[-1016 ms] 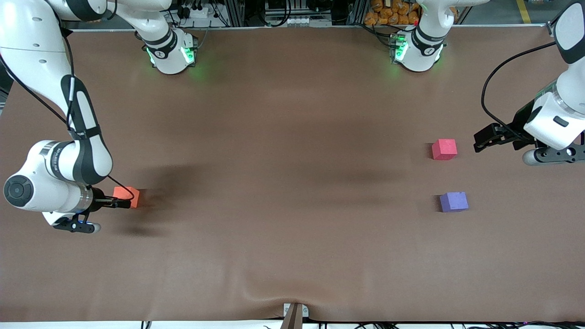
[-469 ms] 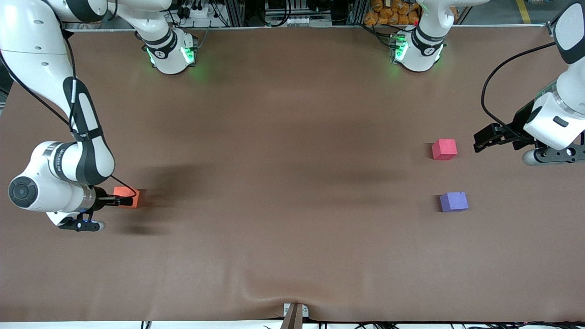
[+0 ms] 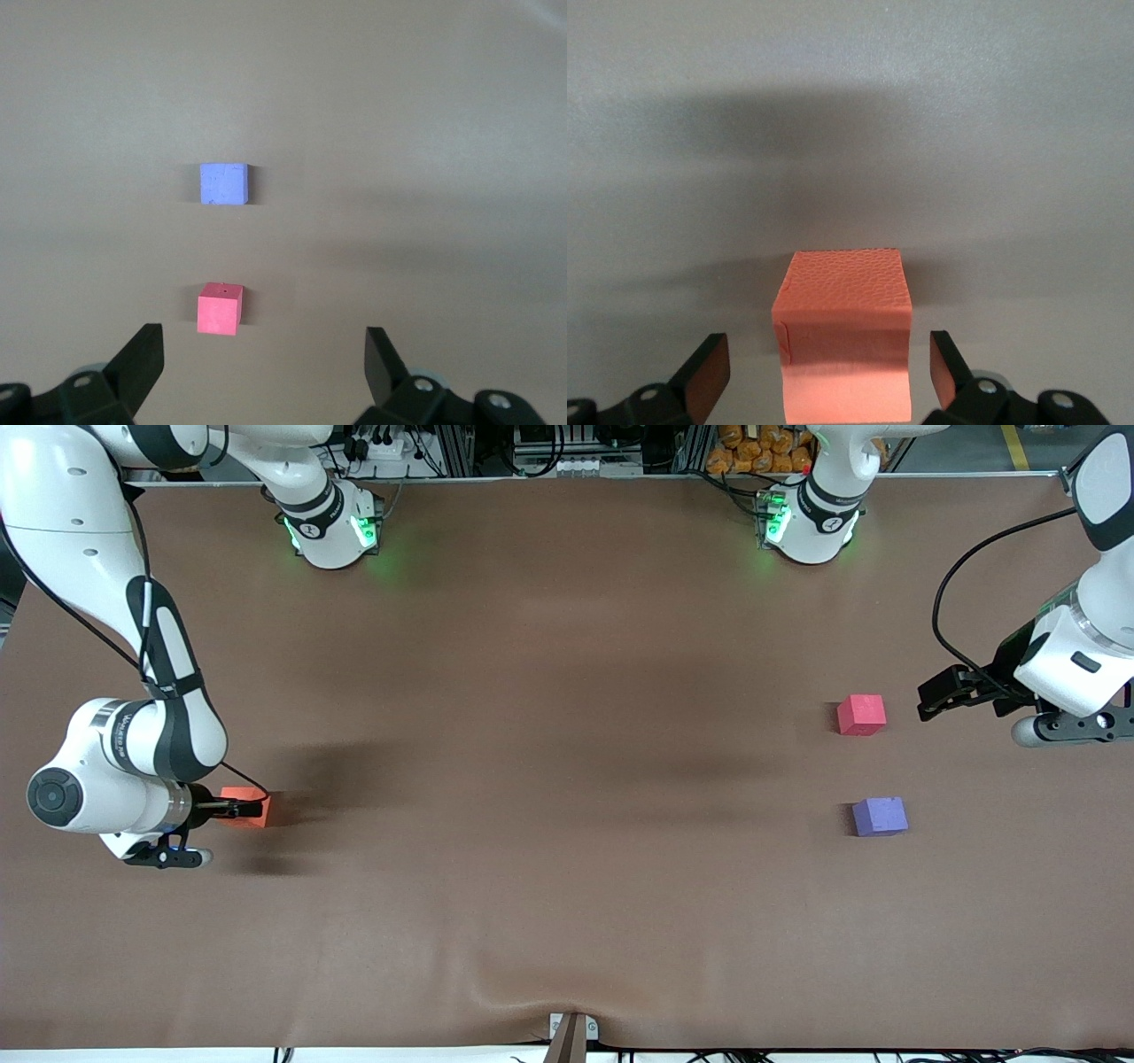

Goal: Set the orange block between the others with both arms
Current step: 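Close the right gripper on the orange cube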

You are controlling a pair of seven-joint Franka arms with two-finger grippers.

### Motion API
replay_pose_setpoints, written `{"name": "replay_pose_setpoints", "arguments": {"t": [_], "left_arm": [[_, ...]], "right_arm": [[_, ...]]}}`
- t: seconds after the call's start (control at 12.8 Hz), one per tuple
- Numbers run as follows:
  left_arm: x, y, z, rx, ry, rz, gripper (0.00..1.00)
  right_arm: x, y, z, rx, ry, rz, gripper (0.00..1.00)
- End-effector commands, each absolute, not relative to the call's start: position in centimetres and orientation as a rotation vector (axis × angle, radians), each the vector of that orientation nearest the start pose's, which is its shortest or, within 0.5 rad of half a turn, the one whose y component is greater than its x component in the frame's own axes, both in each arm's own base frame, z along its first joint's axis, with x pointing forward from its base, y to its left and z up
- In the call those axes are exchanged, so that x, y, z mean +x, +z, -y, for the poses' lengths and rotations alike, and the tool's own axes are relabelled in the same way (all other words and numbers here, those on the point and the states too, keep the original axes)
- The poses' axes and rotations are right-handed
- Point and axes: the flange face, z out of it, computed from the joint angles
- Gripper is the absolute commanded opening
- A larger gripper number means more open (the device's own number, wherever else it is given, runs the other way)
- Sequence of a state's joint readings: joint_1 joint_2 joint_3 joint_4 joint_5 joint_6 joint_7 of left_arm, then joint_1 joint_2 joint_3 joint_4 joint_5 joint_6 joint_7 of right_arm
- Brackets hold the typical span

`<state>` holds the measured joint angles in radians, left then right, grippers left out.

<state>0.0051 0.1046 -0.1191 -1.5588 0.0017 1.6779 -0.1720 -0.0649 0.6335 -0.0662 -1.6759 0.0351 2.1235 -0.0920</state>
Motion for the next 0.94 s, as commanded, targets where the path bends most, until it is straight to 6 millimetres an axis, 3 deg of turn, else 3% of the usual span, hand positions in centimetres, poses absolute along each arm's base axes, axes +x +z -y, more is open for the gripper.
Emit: {"name": "replay_pose_setpoints", "arguments": {"t": [0.0,0.39,0.47,0.55,0.63,0.7,0.86], "left_arm": [[59.07,58.01,6.26,-3.17,-0.015,0.055,1.0],[59.08,58.01,6.18,-3.172,-0.015,0.057,1.0],[59.12,57.92,6.17,-3.17,-0.013,0.057,1.0],[59.11,57.92,6.27,-3.172,-0.012,0.055,1.0],[59.19,57.74,6.17,-3.17,-0.008,0.057,1.0],[59.2,57.74,6.17,-3.17,-0.008,0.057,1.0],[59.2,57.81,6.17,-3.171,-0.01,0.055,1.0]], "right_arm": [[65.01,21.75,8.18,-3.13,0.294,-0.047,1.0],[64.86,21.01,8.19,-3.133,0.278,-0.047,1.0],[64.87,21.01,8.19,-3.133,0.275,-0.047,0.9],[64.82,20.99,8.28,-3.133,0.28,-0.059,0.43],[64.75,20.98,8.68,-3.132,0.282,-0.069,0.1],[64.75,20.98,8.68,-3.132,0.282,-0.069,0.0],[64.74,20.98,8.78,-3.131,0.282,-0.069,0.0]]}}
